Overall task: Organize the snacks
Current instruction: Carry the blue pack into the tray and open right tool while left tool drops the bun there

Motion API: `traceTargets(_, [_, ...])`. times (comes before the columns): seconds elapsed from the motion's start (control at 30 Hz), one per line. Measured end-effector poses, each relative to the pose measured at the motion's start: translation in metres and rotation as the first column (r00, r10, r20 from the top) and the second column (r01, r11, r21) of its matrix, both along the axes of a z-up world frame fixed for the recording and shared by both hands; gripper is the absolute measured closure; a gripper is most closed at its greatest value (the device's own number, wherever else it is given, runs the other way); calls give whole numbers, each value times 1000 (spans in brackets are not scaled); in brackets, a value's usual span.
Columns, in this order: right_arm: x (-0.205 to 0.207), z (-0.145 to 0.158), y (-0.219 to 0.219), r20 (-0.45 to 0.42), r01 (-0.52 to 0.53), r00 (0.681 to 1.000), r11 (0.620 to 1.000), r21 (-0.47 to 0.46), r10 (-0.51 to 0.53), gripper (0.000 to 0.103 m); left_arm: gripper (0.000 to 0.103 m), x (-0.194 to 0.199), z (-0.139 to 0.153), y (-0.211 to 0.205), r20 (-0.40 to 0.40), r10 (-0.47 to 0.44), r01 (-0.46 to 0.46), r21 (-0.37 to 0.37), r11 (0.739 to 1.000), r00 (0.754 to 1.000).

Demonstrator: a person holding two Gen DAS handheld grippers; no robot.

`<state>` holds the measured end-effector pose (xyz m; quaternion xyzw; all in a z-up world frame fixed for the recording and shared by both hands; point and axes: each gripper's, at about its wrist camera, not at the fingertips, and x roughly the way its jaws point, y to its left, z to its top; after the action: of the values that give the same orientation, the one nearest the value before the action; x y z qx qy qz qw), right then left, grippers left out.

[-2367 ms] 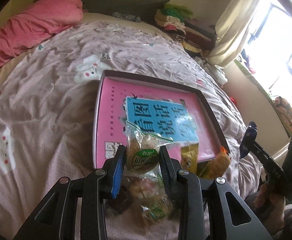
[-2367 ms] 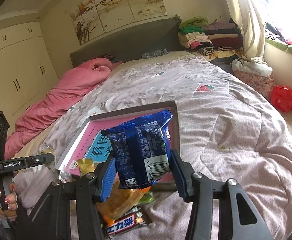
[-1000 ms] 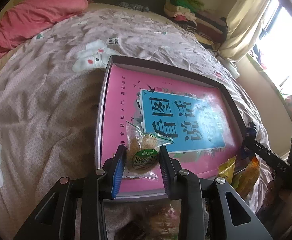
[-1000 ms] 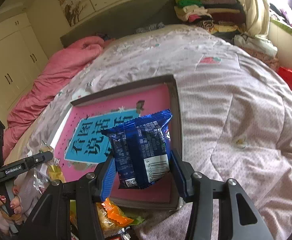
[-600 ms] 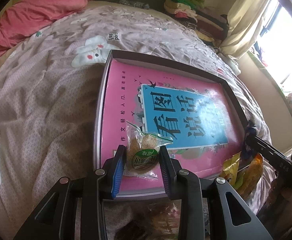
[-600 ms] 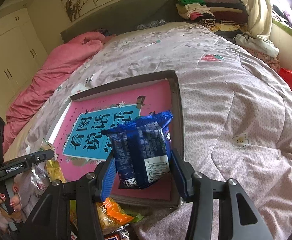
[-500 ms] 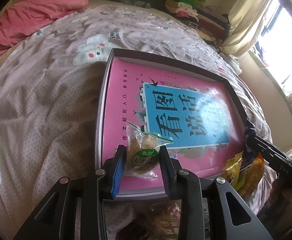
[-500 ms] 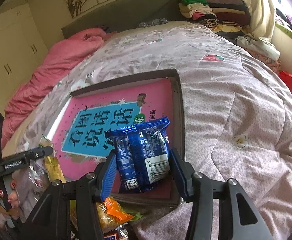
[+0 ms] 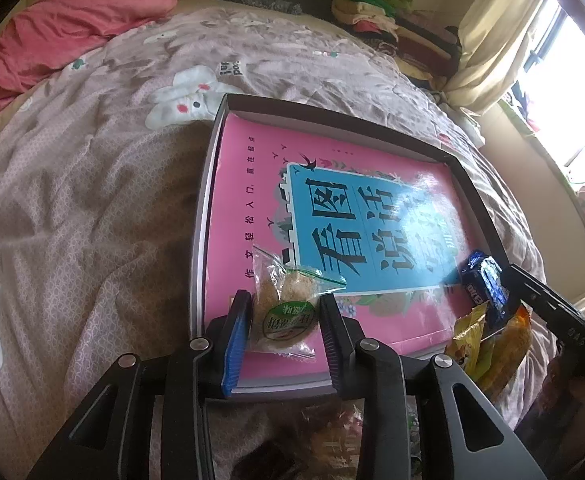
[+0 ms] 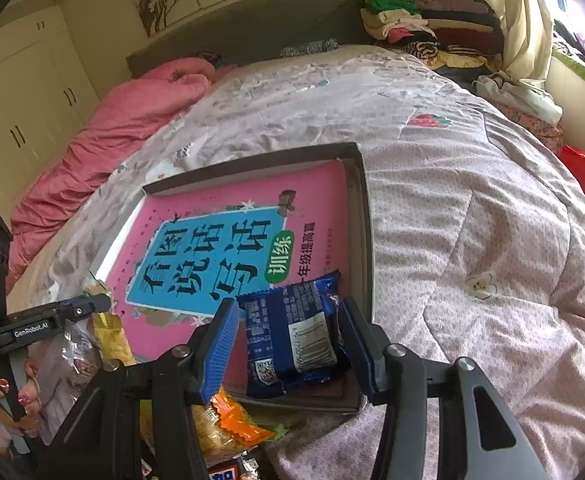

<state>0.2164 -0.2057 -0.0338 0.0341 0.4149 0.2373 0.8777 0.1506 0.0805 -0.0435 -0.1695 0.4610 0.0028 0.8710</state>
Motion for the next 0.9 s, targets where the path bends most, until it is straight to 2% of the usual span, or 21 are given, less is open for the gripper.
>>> traceTargets(0.27, [-3, 8, -4, 31, 8, 999, 999, 34, -9, 51, 62, -2, 3, -2, 9, -6, 6, -1, 1000, 1000])
traceTargets(0.43, [-6, 10, -4, 45, 4, 999, 999, 41, -6, 51, 53, -3, 5, -2, 12, -9, 9, -17, 1000, 1000])
traceTargets(0.73, [-9, 16, -6, 72, 3, 997, 998, 64, -8, 45, 42, -10, 17, 1, 39, 6, -5, -37, 999, 999])
traceTargets(0.9, [-11, 21, -9, 96, 7, 995, 997, 83, -15, 41, 37, -15, 25, 1, 57, 6, -5, -19, 1000, 998])
